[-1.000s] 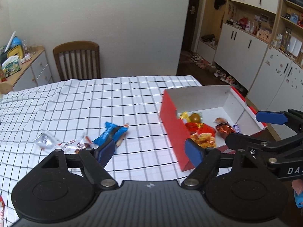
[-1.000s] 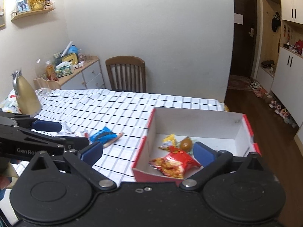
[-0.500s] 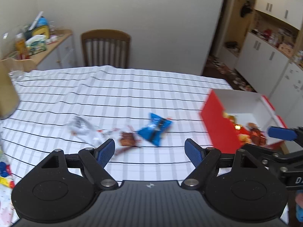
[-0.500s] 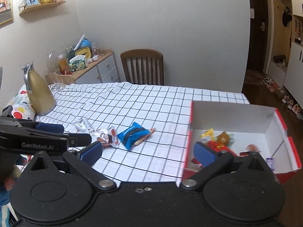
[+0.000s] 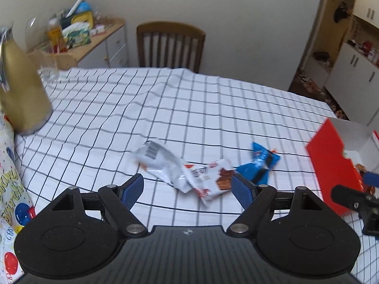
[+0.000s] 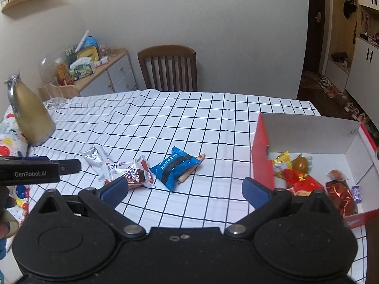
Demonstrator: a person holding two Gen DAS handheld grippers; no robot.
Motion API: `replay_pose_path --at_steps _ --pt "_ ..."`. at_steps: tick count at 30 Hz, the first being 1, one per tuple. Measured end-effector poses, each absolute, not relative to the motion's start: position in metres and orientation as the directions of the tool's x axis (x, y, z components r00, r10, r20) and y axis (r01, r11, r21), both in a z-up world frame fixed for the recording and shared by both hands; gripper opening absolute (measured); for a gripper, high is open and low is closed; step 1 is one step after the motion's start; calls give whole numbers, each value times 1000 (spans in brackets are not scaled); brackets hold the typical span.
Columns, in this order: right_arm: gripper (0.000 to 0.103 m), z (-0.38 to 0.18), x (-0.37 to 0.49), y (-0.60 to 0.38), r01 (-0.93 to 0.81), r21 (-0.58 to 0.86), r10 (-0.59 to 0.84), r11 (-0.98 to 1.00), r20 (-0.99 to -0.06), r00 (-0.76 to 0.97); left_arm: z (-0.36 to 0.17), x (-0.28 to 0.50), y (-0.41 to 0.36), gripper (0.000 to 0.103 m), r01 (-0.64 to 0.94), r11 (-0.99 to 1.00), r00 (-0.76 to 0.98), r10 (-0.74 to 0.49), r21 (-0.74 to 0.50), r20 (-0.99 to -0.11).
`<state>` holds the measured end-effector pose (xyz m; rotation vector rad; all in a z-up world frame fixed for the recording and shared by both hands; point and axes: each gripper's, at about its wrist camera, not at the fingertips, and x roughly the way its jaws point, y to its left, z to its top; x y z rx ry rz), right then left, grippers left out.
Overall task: Organize snacks
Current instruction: 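Move both tools back over the snacks left on the table, then grasp the blue black-banded packet with the right gripper while the left grasps the clear wrapper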
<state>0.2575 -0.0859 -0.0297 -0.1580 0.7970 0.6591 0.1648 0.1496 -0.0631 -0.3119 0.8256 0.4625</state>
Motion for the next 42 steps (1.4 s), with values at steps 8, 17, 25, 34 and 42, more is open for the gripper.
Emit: replay_pose_path --at_steps 8,17,25,34,42 --pt "102 -52 270 -51 -572 99 442 814 -744 501 -87 186 199 81 -590 799 506 250 -120 -825" --pt "96 -74 298 -21 -497 110 378 861 -792 480 -104 224 232 81 -636 757 453 211 -148 -866" --pt "93 -92 333 1 -398 147 338 906 -817 468 -134 248 258 81 -710 662 410 113 -239 -905" --pt "82 -114 360 23 -291 179 293 940 -862 414 -154 260 265 81 -771 583 366 76 -256 -928" --pt "76 -127 370 38 -256 171 260 952 -891 373 -166 261 265 79 -801 537 351 64 -265 -934"
